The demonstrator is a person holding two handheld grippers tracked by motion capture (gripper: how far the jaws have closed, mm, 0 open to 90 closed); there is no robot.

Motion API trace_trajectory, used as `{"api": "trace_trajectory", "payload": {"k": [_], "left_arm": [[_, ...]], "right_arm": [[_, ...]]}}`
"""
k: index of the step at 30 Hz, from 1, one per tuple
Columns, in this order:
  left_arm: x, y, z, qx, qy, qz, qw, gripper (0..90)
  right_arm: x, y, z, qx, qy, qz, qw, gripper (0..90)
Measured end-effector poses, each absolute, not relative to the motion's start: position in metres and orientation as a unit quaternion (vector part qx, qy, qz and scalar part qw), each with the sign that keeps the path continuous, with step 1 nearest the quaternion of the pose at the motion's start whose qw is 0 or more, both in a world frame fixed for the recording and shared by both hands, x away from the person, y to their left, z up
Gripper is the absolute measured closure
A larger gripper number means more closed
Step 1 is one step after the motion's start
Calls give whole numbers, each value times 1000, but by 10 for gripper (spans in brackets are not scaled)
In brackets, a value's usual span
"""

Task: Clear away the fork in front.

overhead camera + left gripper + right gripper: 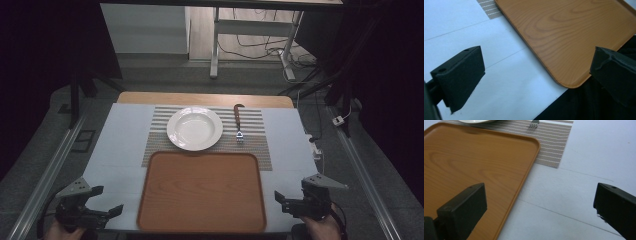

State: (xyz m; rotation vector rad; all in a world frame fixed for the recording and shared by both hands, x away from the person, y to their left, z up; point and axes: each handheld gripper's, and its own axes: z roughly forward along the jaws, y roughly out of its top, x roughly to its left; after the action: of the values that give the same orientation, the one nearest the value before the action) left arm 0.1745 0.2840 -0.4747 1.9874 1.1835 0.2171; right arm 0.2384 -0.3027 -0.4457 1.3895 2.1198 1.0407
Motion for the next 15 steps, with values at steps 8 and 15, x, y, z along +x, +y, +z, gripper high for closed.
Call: {"api": "trace_trajectory", "payload": {"k": [8, 15], "left_arm": [[176, 283, -475, 789, 465, 82, 394, 0], [177, 282, -475, 789, 465, 78, 393, 0]], "right_arm": [[236, -294, -445, 465, 781, 360, 212, 0], [238, -296, -447, 468, 784, 361, 192, 0]]}}
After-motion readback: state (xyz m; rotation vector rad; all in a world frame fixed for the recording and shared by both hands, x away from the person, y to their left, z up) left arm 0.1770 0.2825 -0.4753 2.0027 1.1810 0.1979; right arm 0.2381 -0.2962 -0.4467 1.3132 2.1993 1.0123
